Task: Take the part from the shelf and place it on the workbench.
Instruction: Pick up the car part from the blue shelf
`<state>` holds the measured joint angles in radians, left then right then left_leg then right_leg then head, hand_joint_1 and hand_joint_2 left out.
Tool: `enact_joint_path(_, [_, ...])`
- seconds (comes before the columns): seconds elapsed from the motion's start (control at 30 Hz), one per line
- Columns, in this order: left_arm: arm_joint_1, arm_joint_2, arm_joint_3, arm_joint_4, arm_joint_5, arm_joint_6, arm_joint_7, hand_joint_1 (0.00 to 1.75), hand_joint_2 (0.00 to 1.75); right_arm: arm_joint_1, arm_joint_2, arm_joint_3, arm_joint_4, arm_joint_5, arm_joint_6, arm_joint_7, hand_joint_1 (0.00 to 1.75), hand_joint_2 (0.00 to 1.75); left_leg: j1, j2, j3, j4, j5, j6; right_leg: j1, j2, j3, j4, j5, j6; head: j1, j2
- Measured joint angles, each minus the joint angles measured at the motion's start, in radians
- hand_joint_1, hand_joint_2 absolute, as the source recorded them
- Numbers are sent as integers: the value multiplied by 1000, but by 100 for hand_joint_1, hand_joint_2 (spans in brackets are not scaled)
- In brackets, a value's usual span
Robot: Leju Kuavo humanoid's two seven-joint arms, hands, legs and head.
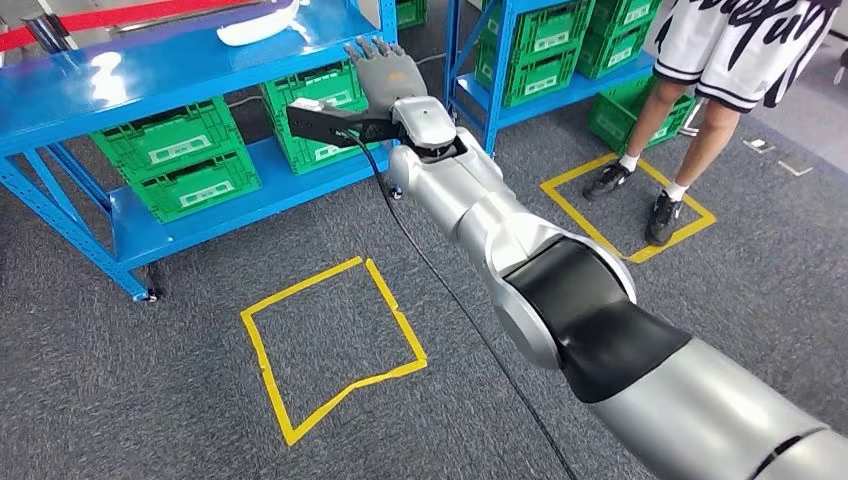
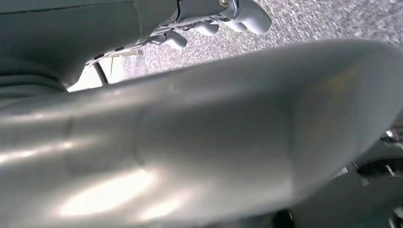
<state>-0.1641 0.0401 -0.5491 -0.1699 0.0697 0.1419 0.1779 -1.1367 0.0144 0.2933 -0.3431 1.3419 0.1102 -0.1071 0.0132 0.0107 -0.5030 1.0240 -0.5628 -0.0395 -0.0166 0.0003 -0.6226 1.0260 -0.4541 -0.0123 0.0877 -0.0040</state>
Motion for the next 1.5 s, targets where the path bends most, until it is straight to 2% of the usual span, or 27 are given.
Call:
enact_joint_path(0.07, [0, 0, 0, 0, 2, 0, -1, 0, 0, -2, 5, 5, 0, -2, 1, -2, 0, 0, 1, -2, -58, 104, -29, -7, -4, 2, 20, -3, -14, -12, -7, 0])
enact_joint_path(0.13, [2, 0, 0, 0, 4, 0, -2, 0, 0, 3, 9, 11, 1, -4, 4, -3, 0, 0, 1, -4, -163, 246, -55, -11, -3, 7, 38, -3, -31, -17, -9, 0])
enact_joint_path(0.17, [5, 0, 0, 1, 4, 0, -2, 0, 0, 7, 10, 13, 2, -5, 6, -3, 0, 0, 1, -4, -204, 284, -45, -11, -2, 10, 49, -3, -41, -17, -9, 0])
enact_joint_path(0.2, [8, 0, 0, 1, 4, 0, -3, 0, 0, 11, 12, 15, 3, -7, 6, -4, 0, 0, 1, -5, -227, 281, -10, -10, -1, 13, 63, -3, -52, -17, -9, 0])
enact_joint_path(0.23, [11, 0, 0, 2, 4, 0, -4, 0, 0, 13, 13, 16, 3, -8, 6, -4, 0, 0, 1, -5, -229, 237, 44, -6, -1, 15, 79, -3, -64, -15, -9, 0])
enact_joint_path(0.3, [13, 1, 0, 4, 4, 0, -5, 0, 0, 14, 15, 19, 5, -13, 6, -5, 0, 0, -4, -7, -198, 103, 148, 3, 0, 17, 106, -6, -88, -9, -11, 0])
enact_joint_path(0.37, [12, 1, 0, 6, 5, 0, -6, 0, 0, 14, 18, 26, 6, -19, 5, -8, 0, 0, -10, -8, -162, 20, 166, 15, 2, 19, 120, -13, -104, 3, -15, 0])
enact_joint_path(0.5, [12, -1, 0, 6, 6, 0, -6, 0, 0, 14, 18, 37, 7, -23, 4, -10, 0, 0, -8, -10, -124, -12, 130, 43, 1, 17, 119, 17, -93, 25, -12, 0])
enact_joint_path(0.57, [11, -1, 0, 6, 6, 0, -7, 0, 0, 12, 18, 39, 7, -23, 4, -11, 0, 0, -5, -12, -102, -19, 117, 53, 1, 12, 59, 111, -106, 30, -8, 0])
enact_joint_path(0.63, [11, -1, 0, 6, 6, 0, -7, 0, 0, 16, 18, 42, 9, -23, 4, -10, 0, 0, -4, -13, -82, -21, 97, 57, 1, 9, -34, 229, -146, 36, -6, 0])
enact_joint_path(0.7, [14, -2, 0, 7, 6, 0, -7, 0, 0, 26, 18, 44, 12, -23, 5, -9, 0, 0, -4, -15, -53, -21, 73, 55, 1, 8, -99, 267, -168, 38, -5, 0])
enact_joint_path(0.73, [16, -2, 0, 7, 6, 0, -7, 0, 0, 29, 17, 45, 13, -23, 5, -9, 0, 0, -4, -17, -35, -21, 59, 53, 1, 8, -109, 238, -149, 37, -5, 0])
enact_joint_path(0.77, [17, -3, 0, 7, 6, 0, -7, 0, 0, 31, 17, 45, 13, -23, 5, -9, 0, 0, -4, -17, -15, -21, 45, 50, 1, 6, -107, 182, -106, 35, -5, 0])
enact_joint_path(0.8, [19, -4, 0, 7, 6, 0, -6, 0, 0, 32, 17, 46, 15, -24, 4, -10, 0, 0, -5, -17, 0, -21, 29, 47, 2, 2, -101, 112, -35, 32, -5, 0])
enact_joint_path(0.87, [18, -5, 0, 8, 6, 0, -6, 0, 0, 34, 17, 47, 18, -26, 4, -10, 0, 0, -7, -17, 24, -22, -1, 36, 8, -4, -87, 18, 59, 22, -10, 0])
enact_joint_path(0.9, [17, -5, 0, 8, 6, 0, -5, 0, 0, 37, 18, 48, 19, -28, 3, -11, 0, 0, -7, -16, 34, -22, -9, 29, 11, -5, -82, 1, 75, 15, -11, 0])
enact_joint_path(0.97, [13, -5, 0, 8, 6, 0, -3, 0, 0, 40, 21, 50, 18, -34, 0, -12, 0, 0, -6, -15, 45, -15, -10, 14, 13, -1, -66, 0, 58, -2, -8, 0])
enact_joint_path(1.03, [11, -6, 0, 7, 6, 0, 0, 0, 0, 35, 27, 53, 15, -37, -6, -13, 0, 0, -4, -14, 13, 51, 14, 2, 9, 3, -40, -7, 43, -18, -10, 0])
enact_joint_path(1.1, [9, -8, 0, 7, 6, 0, 3, 0, 0, 35, 34, 58, 14, -38, -8, -13, 0, 0, -1, -14, -72, 176, 13, -7, 6, 6, -8, -14, 23, -26, -13, 0])
enact_joint_path(1.17, [9, -9, 0, 8, 6, 0, 6, 0, 0, 43, 41, 63, 14, -39, -9, -13, 0, 0, 0, -14, -160, 259, -50, -12, 6, 8, 27, -16, -6, -27, -13, 0])
enact_joint_path(1.23, [13, -9, 0, 9, 6, 0, 8, 0, 0, 49, 45, 68, 14, -41, -9, -12, 0, 0, -1, -14, -206, 243, -98, -9, 6, 11, 66, -16, -37, -27, -14, 0])
enact_joint_path(1.27, [15, -9, 0, 10, 7, 0, 9, 0, 0, 50, 48, 71, 14, -42, -8, -11, 0, 0, -1, -14, -214, 202, -82, -4, 6, 13, 86, -16, -53, -26, -14, 0])
enact_joint_path(1.3, [18, -8, 0, 11, 8, 0, 9, 0, 0, 51, 50, 74, 14, -43, -8, -11, 0, 0, -3, -14, -215, 143, -21, 4, 6, 13, 105, -17, -69, -24, -14, 0])
enact_joint_path(1.37, [24, -8, 0, 14, 10, 0, 7, 0, 0, 54, 56, 82, 16, -45, -7, -11, 0, 0, -10, -15, -212, 32, 135, 16, 9, 17, 136, -16, -101, -14, -16, 0])
enact_joint_path(1.4, [26, -8, 0, 15, 11, 0, 7, 0, 0, 56, 60, 86, 16, -47, -7, -11, 0, 0, -13, -16, -208, 2, 188, 22, 10, 19, 147, -19, -115, -8, -17, 0])
enact_joint_path(1.43, [26, -9, 0, 16, 13, 0, 6, 0, 0, 55, 63, 88, 16, -49, -6, -11, 0, 0, -15, -16, -203, -8, 203, 26, 11, 21, 156, -16, -120, 0, -17, 0])
enact_joint_path(1.5, [22, -11, 0, 14, 15, 0, 3, 0, 0, 46, 68, 90, 14, -52, -6, -11, 0, 0, -14, -18, -181, -10, 191, 39, 10, 20, 153, 12, -109, 12, -14, 0])
